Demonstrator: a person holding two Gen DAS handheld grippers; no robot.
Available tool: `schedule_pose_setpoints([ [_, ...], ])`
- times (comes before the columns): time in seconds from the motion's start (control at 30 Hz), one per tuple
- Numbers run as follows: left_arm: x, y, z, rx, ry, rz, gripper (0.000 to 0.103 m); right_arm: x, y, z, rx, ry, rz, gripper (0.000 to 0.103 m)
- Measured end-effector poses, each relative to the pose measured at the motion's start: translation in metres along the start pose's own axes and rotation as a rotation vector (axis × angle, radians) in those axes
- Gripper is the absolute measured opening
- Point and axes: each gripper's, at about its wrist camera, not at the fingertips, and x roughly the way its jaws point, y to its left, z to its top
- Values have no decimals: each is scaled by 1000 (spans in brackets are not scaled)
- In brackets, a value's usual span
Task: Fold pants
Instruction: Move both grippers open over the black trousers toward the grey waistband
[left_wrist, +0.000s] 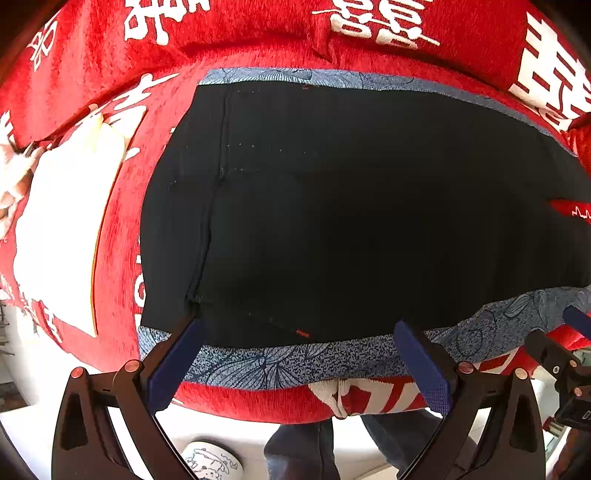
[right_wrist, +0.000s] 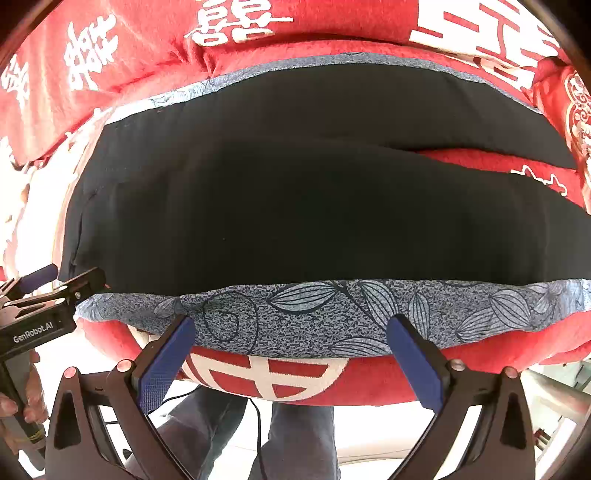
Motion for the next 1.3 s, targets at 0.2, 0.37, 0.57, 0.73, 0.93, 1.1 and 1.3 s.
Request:
schedule_pose_setpoints([
  [0.2, -4, -4, -1, -10, 4, 13, 103, -1, -6, 0, -6, 4, 4, 103],
  [0.37, -7, -6, -5, -33, 15, 19, 103, -1, -5, 1, -16, 10, 6, 103],
  [0.57, -10, -1, -12, -44, 23, 21, 103, -1, -3, -2, -27, 18, 6, 103],
  [0.73, -3, 5, -14, -32, 29, 6, 103, 1, 0, -7, -18, 13, -8, 103],
  [0.93, 2, 12, -20, -18, 25, -14, 103, 4, 5, -14, -8, 14, -43, 103],
  [1.1, 7, 22, -27, -10, 33, -32, 103, 4, 14, -21, -10, 11, -63, 103],
  [1.3, 8, 32, -31, -5, 23, -35, 103, 9, 22, -24, -6, 14, -75, 103],
])
